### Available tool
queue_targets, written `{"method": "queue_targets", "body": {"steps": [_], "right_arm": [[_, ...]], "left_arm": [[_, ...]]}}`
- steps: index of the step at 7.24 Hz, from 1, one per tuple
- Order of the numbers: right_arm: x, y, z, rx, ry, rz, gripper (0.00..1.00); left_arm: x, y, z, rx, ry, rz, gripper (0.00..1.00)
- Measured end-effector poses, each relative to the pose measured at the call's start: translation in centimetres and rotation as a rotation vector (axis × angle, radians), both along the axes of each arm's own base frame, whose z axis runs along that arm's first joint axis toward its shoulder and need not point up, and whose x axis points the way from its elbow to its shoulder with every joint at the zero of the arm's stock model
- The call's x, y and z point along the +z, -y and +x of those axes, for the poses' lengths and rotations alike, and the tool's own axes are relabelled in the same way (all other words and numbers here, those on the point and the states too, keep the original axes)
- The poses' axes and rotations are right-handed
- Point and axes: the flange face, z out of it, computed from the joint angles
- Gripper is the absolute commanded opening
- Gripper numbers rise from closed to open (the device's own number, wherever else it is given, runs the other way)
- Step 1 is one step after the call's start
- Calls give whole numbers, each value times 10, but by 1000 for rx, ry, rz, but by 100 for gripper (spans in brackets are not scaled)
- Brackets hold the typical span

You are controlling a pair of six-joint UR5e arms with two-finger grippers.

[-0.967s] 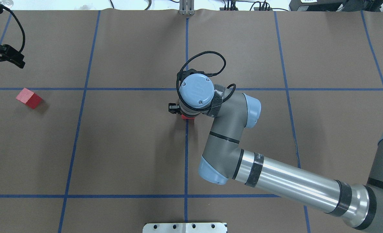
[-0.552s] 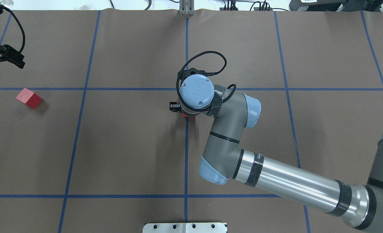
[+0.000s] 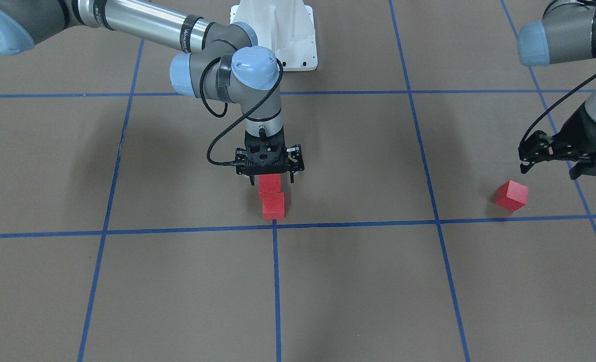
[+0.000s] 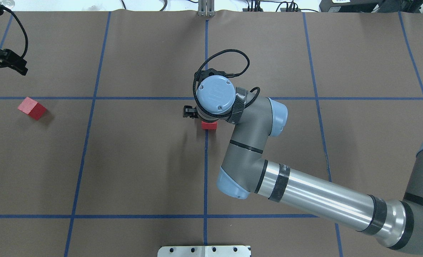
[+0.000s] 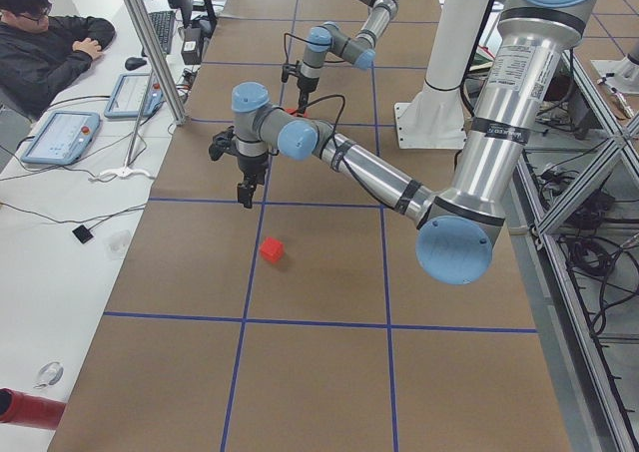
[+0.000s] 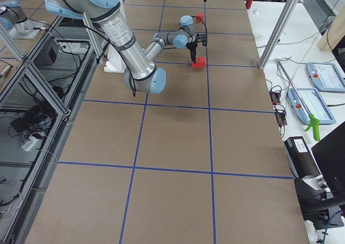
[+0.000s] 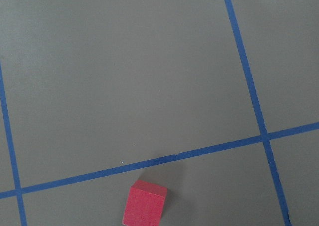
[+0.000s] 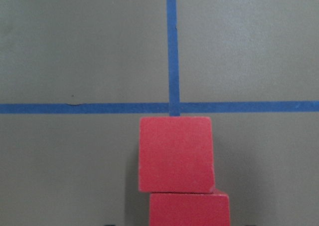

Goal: Form red blocks into L shape at center
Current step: 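Open the right gripper and lift away while the left gripper reaches its cube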

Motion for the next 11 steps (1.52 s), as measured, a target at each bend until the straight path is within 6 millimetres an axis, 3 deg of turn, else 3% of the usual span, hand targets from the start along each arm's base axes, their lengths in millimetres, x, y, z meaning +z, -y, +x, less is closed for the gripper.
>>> {"method": "queue_targets", "body": {"steps": [2, 3, 5, 7, 8, 9, 11], "right_arm": [[-11, 17, 17, 10, 21, -8, 99], [-18, 32, 36, 1, 49, -30, 99], [-26, 64, 93, -16, 104, -89, 99], [-4, 77, 150, -27, 88, -124, 99], [15, 81, 174, -39, 68, -123, 99], [28, 84, 190, -51, 57, -123, 99], [35, 86, 200, -57, 51, -125, 99]], "left_arm": [[4, 1, 1, -27, -5, -24, 100], [13, -2, 0, -73, -22, -43, 100], [64, -16, -1, -141, -83, -10, 100], [113, -25, 29, -100, -115, 68, 100], [124, -31, 52, -64, -100, 102, 100], [129, -37, 69, -31, -82, 130, 100], [139, -44, 78, 24, -55, 164, 100]]}}
